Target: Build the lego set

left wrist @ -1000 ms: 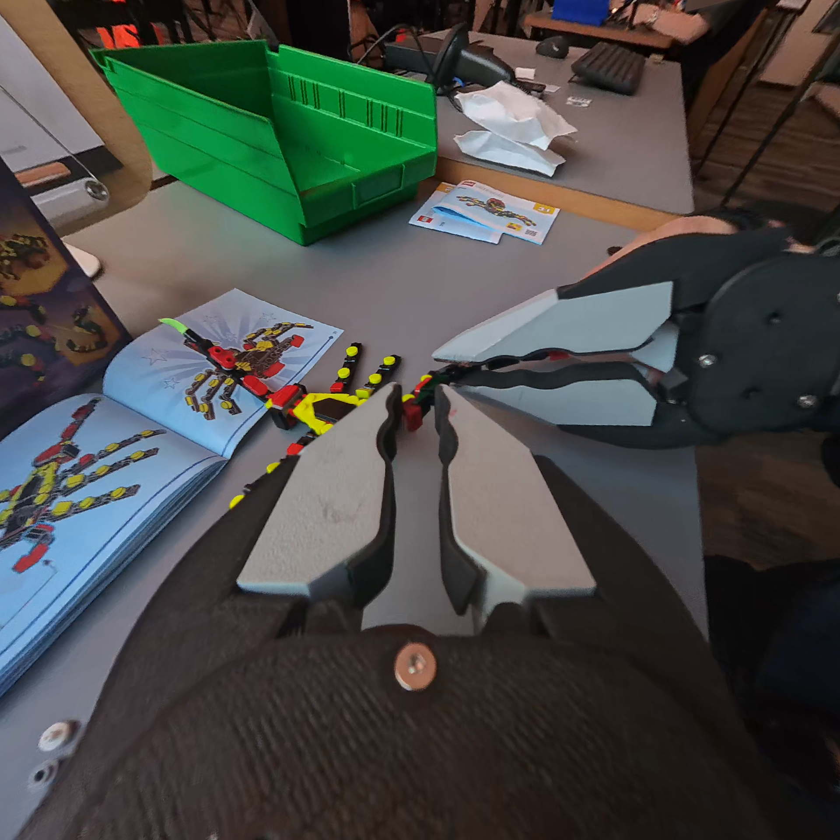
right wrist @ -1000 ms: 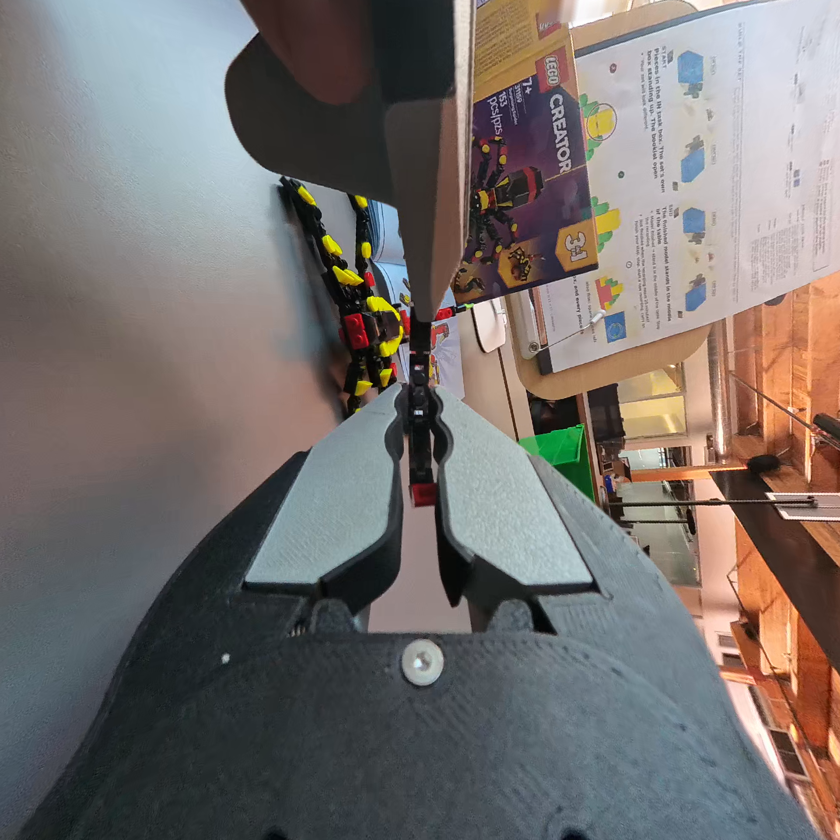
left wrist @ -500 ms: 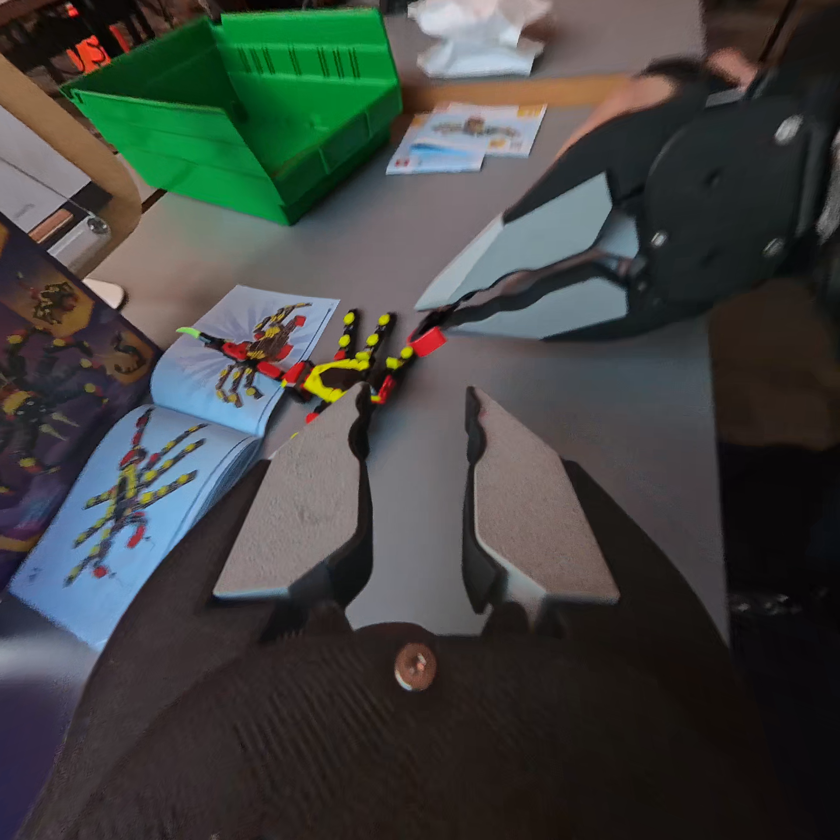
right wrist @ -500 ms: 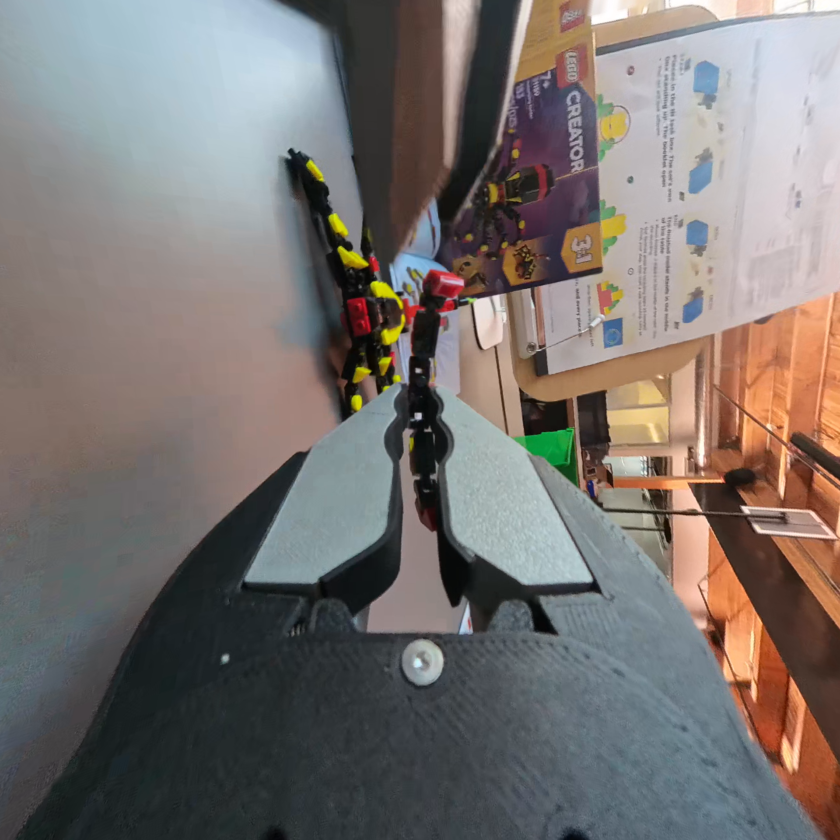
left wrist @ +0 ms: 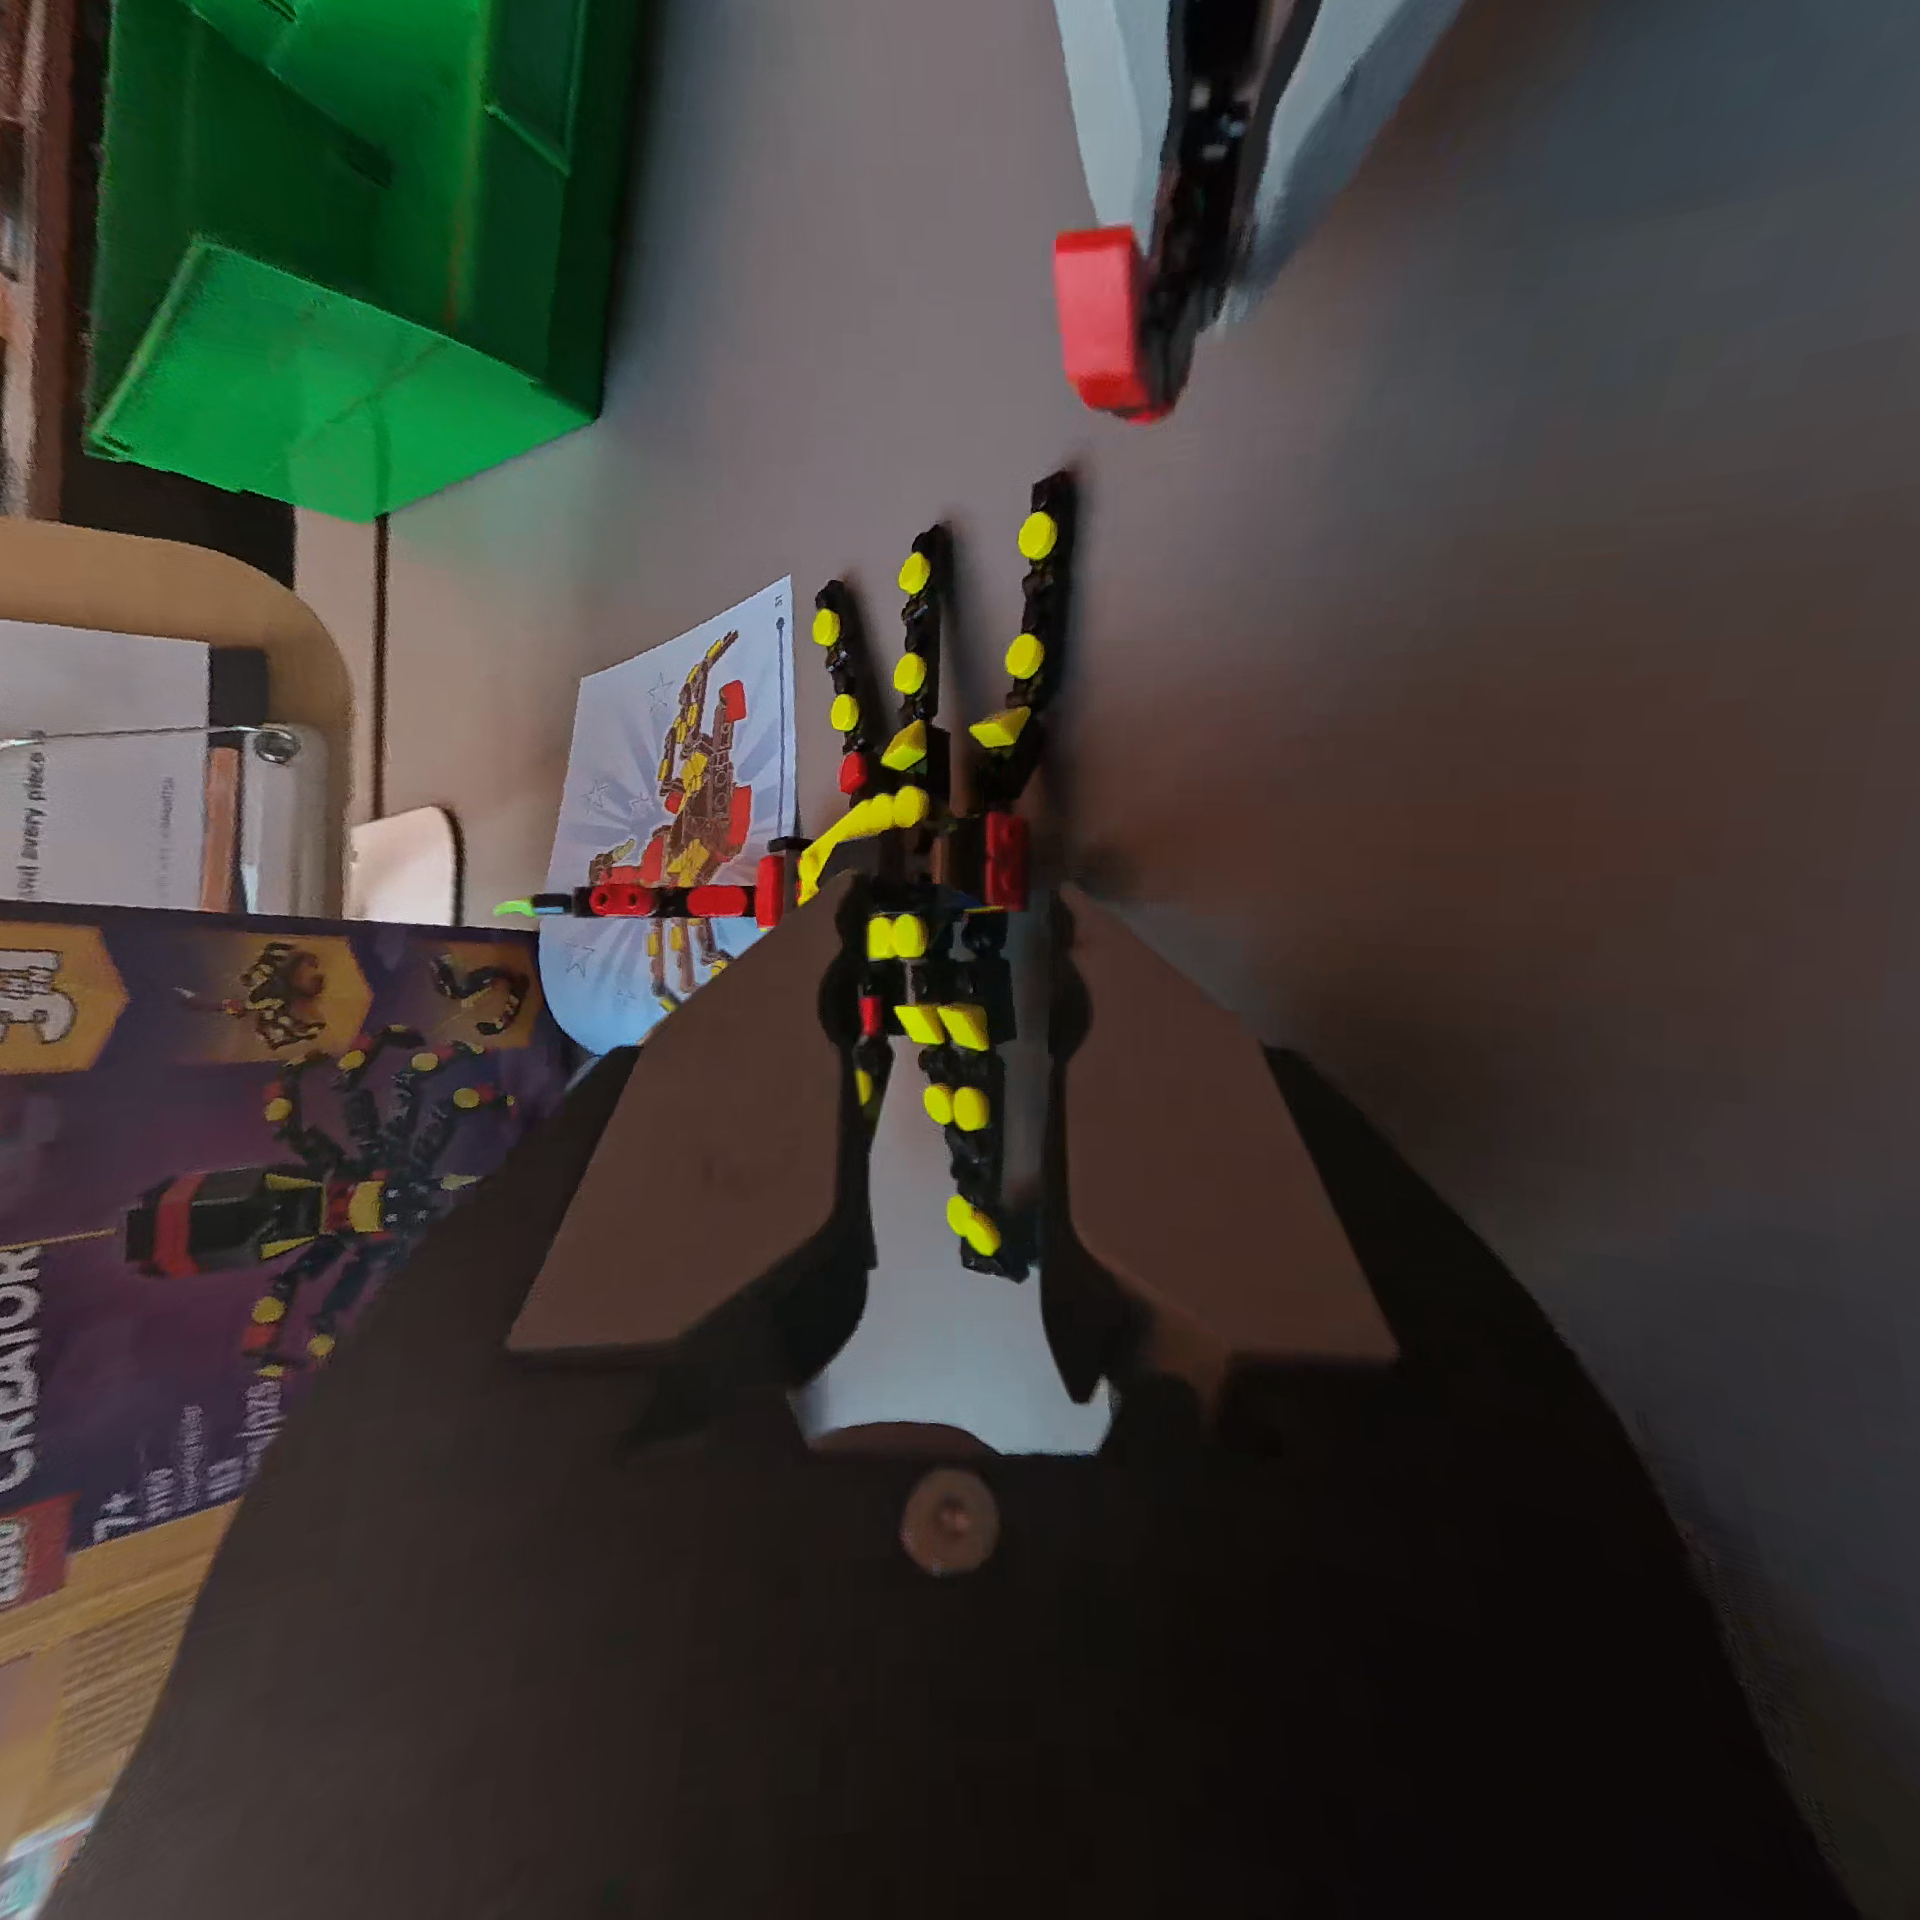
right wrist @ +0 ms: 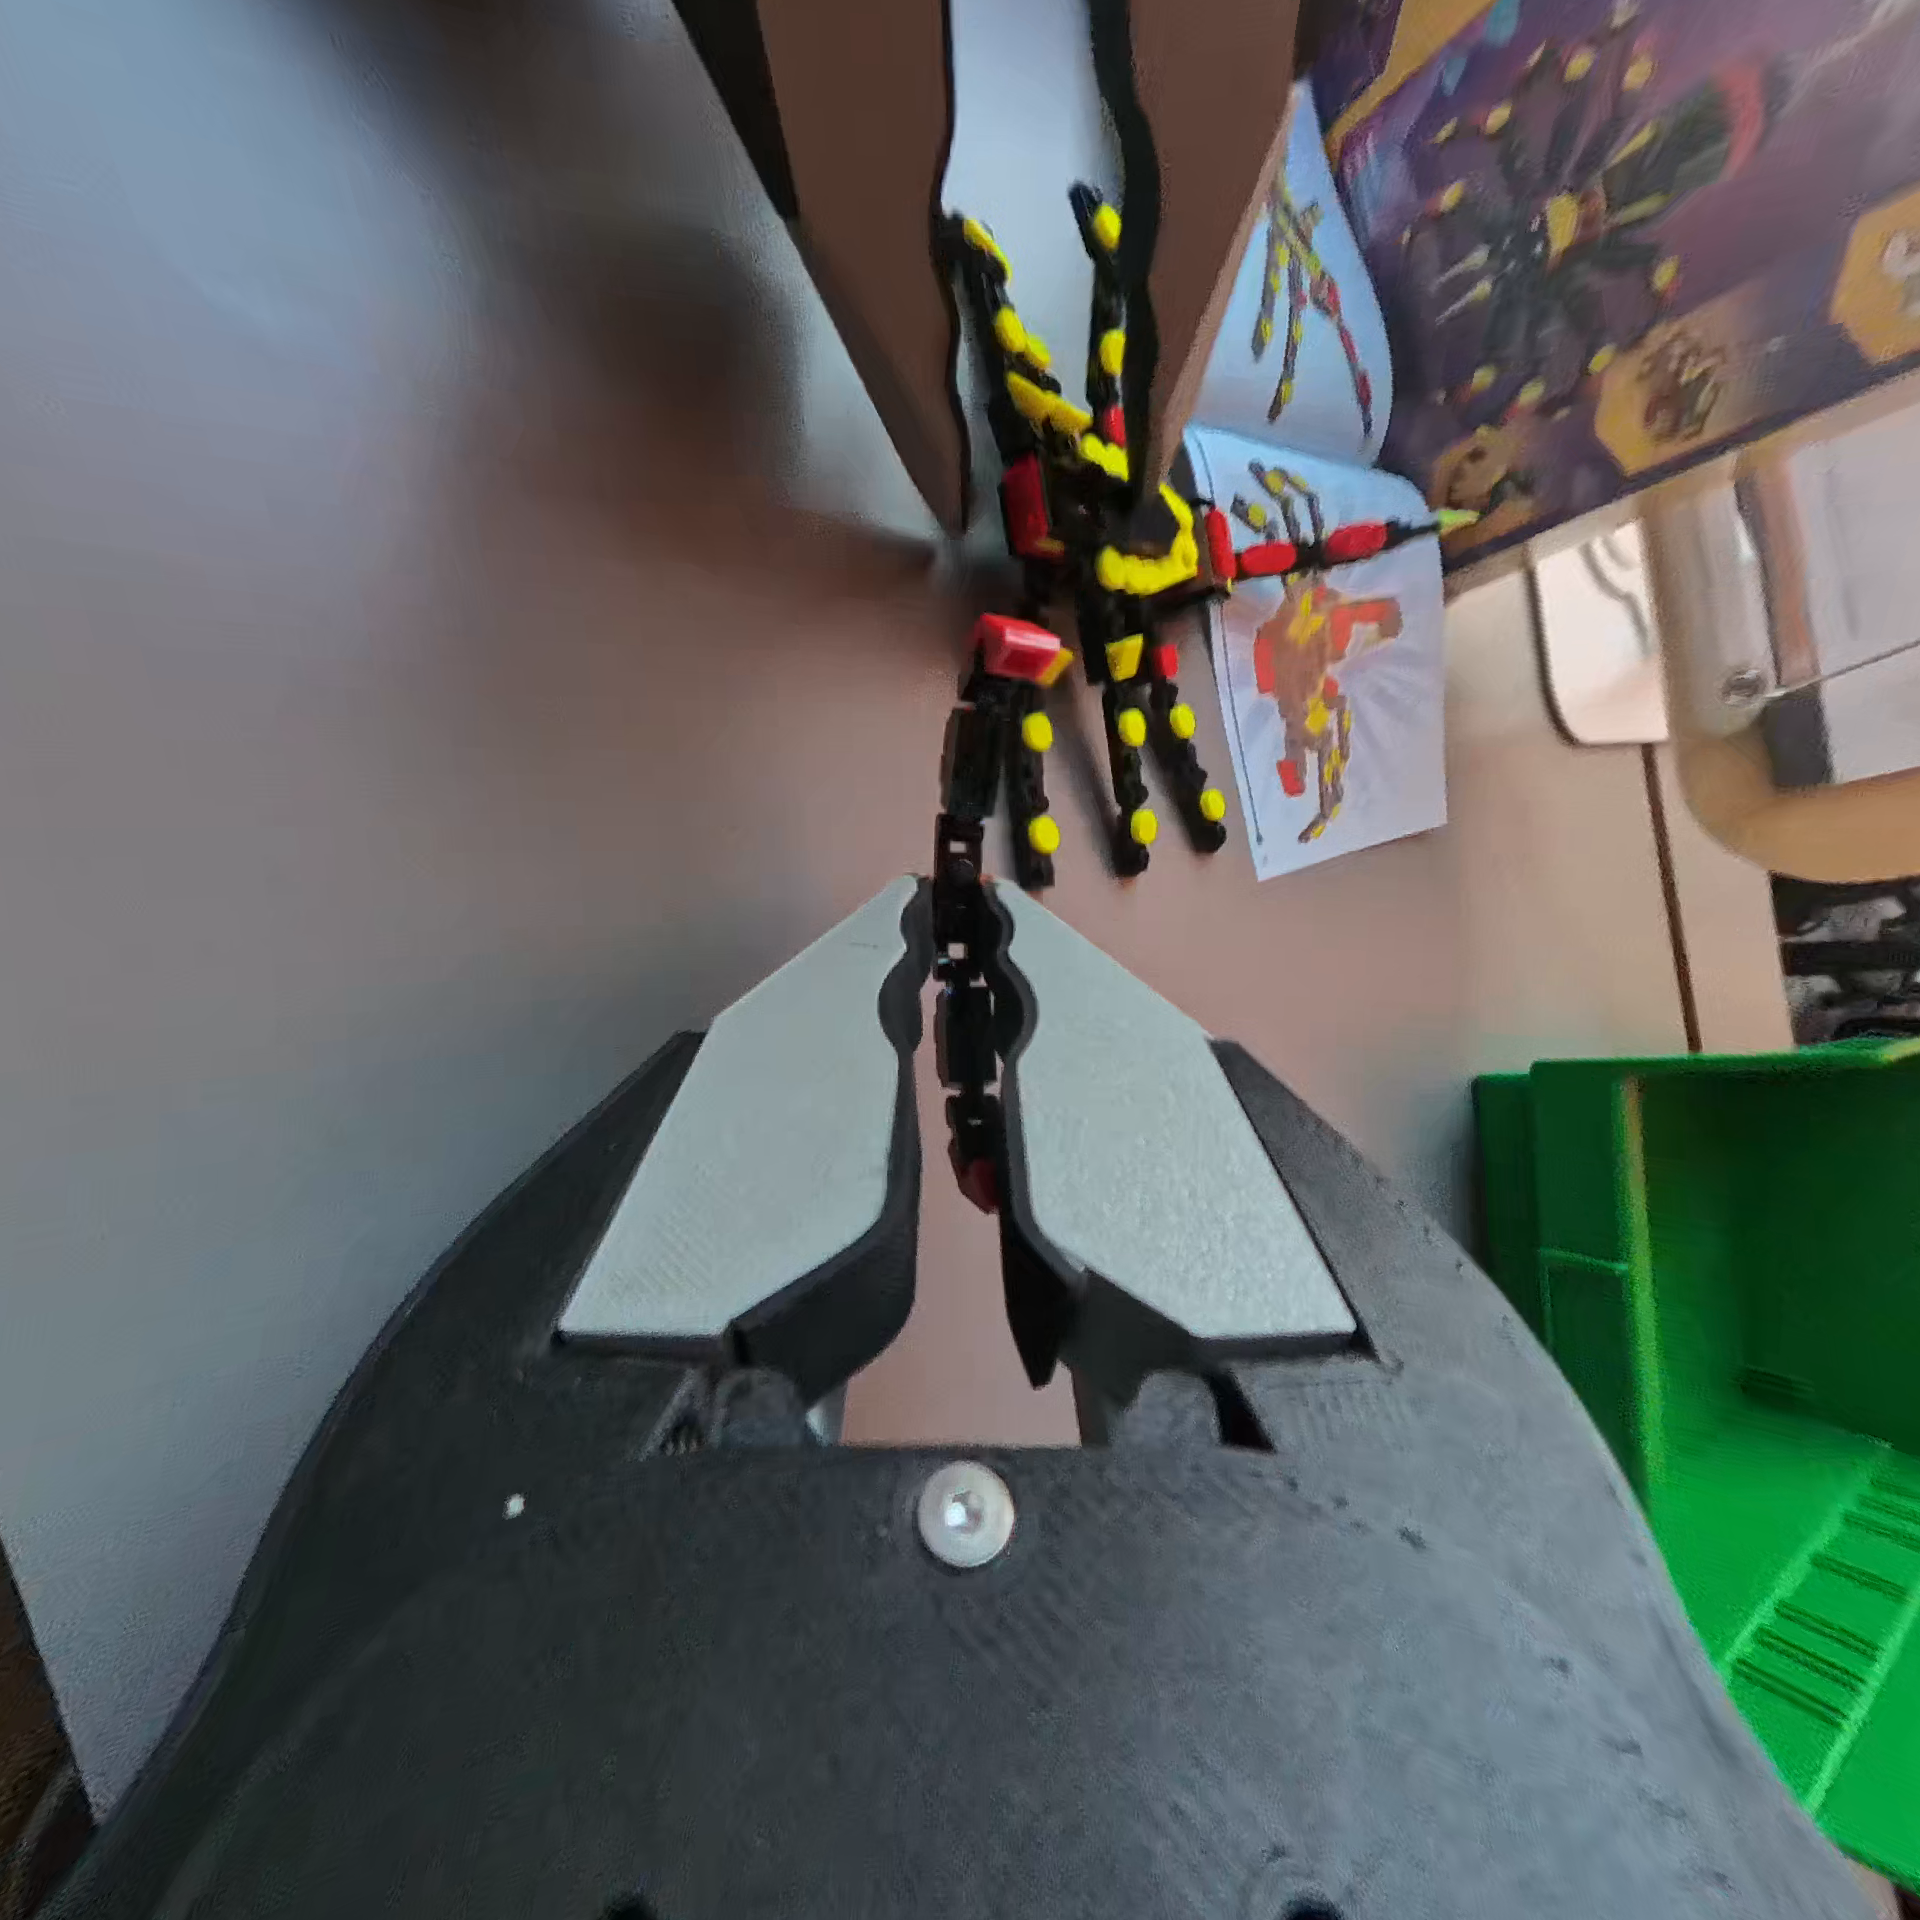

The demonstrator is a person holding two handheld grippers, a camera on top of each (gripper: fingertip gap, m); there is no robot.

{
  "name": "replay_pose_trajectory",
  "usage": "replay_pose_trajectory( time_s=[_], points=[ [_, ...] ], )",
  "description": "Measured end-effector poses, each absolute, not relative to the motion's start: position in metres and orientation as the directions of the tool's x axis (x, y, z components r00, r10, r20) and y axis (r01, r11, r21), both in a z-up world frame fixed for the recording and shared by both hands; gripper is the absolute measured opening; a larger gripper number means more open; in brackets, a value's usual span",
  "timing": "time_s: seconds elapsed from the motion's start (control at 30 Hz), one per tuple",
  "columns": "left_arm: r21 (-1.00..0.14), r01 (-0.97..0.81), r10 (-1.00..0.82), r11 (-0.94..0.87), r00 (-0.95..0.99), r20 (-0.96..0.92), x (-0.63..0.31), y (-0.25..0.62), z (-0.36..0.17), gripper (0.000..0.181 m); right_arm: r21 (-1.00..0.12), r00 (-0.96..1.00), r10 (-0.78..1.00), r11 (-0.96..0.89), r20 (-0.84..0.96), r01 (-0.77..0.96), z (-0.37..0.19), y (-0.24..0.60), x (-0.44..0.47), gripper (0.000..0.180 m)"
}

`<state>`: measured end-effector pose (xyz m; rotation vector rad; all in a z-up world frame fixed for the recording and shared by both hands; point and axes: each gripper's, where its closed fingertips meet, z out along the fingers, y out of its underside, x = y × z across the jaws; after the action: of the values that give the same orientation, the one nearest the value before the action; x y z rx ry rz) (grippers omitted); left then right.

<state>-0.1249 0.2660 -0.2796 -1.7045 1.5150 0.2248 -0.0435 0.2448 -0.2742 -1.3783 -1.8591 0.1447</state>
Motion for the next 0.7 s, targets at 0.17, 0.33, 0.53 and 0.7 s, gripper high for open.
replay_pose_trajectory(
  time_s=[0.17, 0.33, 0.53, 0.7],
  points=[
    [-0.294, -0.943, -0.580, 0.157, 0.153, -0.800, -0.130, 0.272, -0.270, 0.021, -0.506, -0.077, 0.883, 0.334, 0.463, 0.795, -0.292, 0.263, -0.026, 0.006],
    [-0.219, -0.942, -0.366, 0.253, 0.117, -0.923, -0.139, 0.262, -0.234, 0.020, -0.496, -0.030, 0.874, 0.303, 0.485, 0.813, -0.292, 0.282, -0.010, 0.006],
    [0.035, -0.954, 0.000, 0.298, -0.037, -0.999, -0.157, 0.240, -0.195, 0.020, -0.454, -0.008, 0.836, 0.306, 0.549, 0.837, -0.293, 0.300, 0.010, 0.006],
    [0.030, -0.963, 0.058, 0.268, -0.015, -0.998, -0.170, 0.248, -0.173, 0.019, -0.454, 0.002, 0.821, 0.314, 0.571, 0.834, -0.288, 0.299, 0.009, 0.019]
  ],
)
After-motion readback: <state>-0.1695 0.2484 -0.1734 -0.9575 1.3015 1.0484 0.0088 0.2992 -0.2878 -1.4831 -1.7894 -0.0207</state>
